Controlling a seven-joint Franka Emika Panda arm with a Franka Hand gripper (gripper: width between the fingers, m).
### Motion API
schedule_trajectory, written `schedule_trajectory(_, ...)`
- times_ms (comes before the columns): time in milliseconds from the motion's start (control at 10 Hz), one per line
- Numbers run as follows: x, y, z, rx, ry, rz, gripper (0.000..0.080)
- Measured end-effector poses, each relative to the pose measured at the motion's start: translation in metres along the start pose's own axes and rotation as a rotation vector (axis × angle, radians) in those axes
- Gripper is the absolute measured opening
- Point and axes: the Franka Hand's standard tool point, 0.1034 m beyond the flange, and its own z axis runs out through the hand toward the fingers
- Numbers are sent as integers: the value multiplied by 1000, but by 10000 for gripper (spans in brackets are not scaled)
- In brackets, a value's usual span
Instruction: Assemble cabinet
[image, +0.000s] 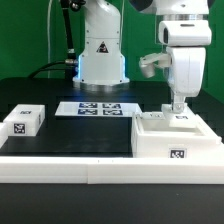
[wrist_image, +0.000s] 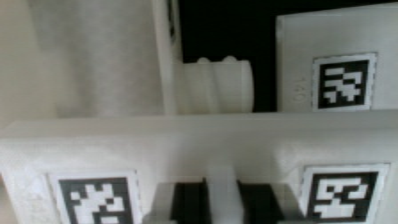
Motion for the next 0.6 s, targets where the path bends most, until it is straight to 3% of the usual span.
schedule_trajectory(300,0,3,0,1,0,17,70)
schedule_trajectory(600,-1,33,0,-8,7,23,70)
